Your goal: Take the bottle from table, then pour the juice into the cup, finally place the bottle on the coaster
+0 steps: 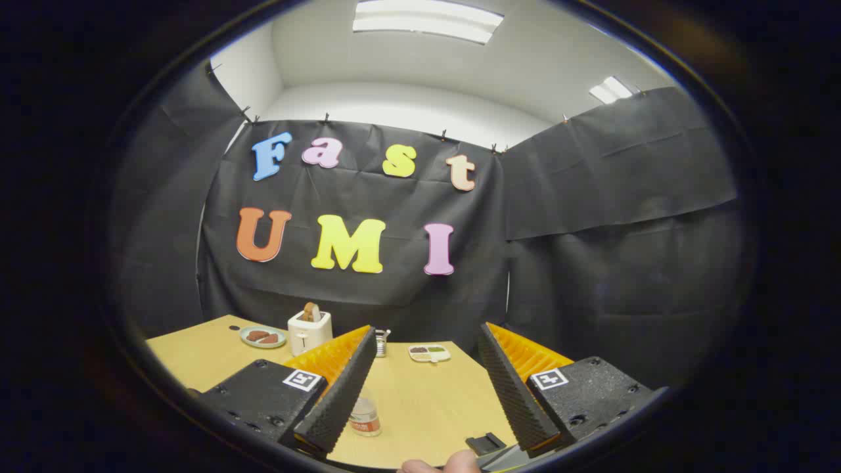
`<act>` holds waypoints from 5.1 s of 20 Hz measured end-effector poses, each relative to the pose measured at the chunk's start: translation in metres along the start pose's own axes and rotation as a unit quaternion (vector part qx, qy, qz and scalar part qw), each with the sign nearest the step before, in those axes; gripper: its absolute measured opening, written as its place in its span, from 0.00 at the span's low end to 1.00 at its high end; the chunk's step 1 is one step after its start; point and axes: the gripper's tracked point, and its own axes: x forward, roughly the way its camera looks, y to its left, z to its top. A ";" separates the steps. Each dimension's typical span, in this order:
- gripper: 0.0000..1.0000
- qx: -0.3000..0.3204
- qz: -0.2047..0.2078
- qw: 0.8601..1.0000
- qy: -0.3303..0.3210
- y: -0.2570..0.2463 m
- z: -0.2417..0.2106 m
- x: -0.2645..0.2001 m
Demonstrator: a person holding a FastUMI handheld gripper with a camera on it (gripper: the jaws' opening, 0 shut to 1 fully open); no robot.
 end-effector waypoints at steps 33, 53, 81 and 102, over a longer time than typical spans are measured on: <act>1.00 0.004 0.041 0.999 0.019 0.034 -0.012 0.004; 1.00 0.051 0.110 0.979 0.164 0.080 -0.190 0.024; 0.91 0.062 0.101 0.969 0.216 0.121 -0.288 0.097; 0.74 -0.123 0.157 0.963 0.179 0.164 -0.227 0.073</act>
